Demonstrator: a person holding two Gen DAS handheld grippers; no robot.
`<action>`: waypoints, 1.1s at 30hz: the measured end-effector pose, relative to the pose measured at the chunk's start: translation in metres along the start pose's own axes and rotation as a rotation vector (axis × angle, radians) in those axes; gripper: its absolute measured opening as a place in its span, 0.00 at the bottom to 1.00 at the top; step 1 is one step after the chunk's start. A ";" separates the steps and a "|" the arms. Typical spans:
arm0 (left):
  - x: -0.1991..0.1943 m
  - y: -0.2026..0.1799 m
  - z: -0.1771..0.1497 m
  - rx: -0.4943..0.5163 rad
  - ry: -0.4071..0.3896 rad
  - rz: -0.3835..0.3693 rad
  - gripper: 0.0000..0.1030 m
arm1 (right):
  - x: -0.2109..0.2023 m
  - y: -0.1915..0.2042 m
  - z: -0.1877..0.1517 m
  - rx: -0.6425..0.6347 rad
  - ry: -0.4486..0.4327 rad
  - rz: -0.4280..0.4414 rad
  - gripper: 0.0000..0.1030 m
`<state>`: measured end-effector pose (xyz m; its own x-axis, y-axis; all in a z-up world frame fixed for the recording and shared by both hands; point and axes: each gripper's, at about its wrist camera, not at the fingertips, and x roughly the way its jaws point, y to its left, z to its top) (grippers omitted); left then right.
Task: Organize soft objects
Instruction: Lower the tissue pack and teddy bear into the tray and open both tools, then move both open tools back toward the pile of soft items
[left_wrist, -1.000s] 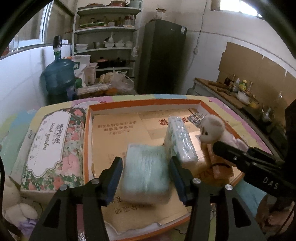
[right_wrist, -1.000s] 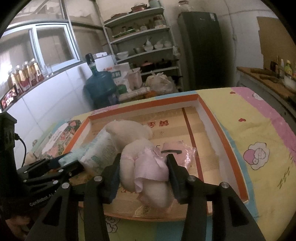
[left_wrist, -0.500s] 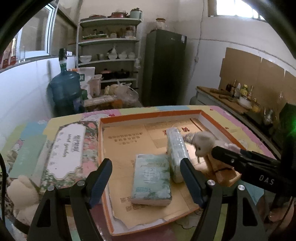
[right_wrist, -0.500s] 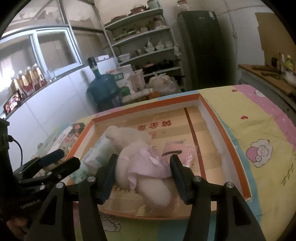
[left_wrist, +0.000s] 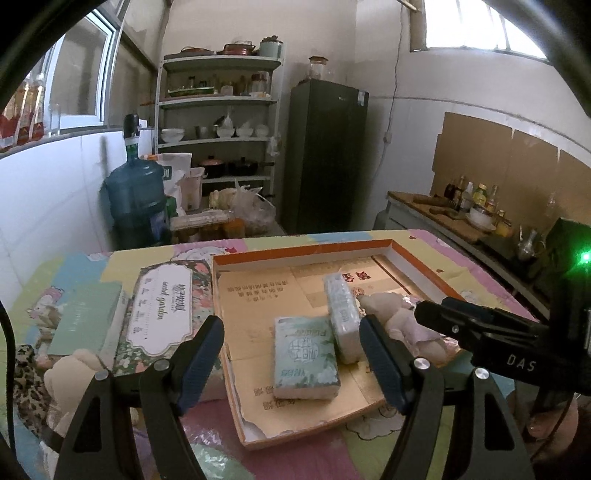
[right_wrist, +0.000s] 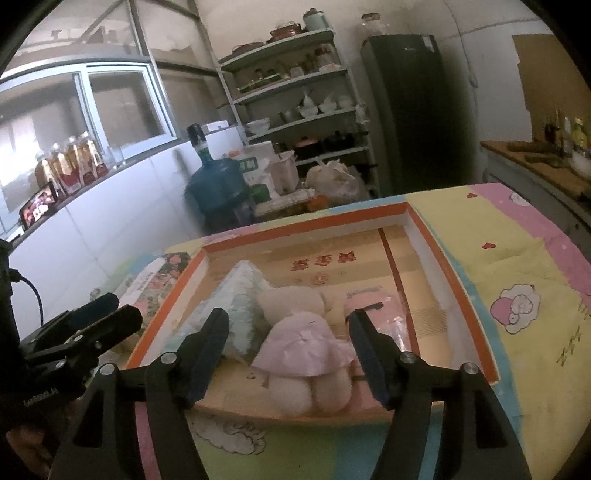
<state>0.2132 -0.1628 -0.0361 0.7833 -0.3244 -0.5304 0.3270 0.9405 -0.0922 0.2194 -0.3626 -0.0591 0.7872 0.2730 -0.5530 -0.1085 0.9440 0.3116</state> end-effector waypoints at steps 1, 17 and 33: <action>-0.003 0.001 0.000 0.002 -0.005 0.000 0.73 | -0.002 0.001 0.000 0.000 -0.002 0.000 0.67; -0.048 0.011 -0.004 -0.001 -0.072 0.019 0.73 | -0.035 0.037 -0.010 -0.015 -0.034 0.020 0.67; -0.104 0.042 -0.016 -0.017 -0.153 0.069 0.73 | -0.065 0.105 -0.024 -0.097 -0.069 0.075 0.67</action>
<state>0.1371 -0.0884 0.0020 0.8752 -0.2695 -0.4018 0.2617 0.9622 -0.0753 0.1419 -0.2771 -0.0094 0.8141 0.3332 -0.4756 -0.2243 0.9359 0.2717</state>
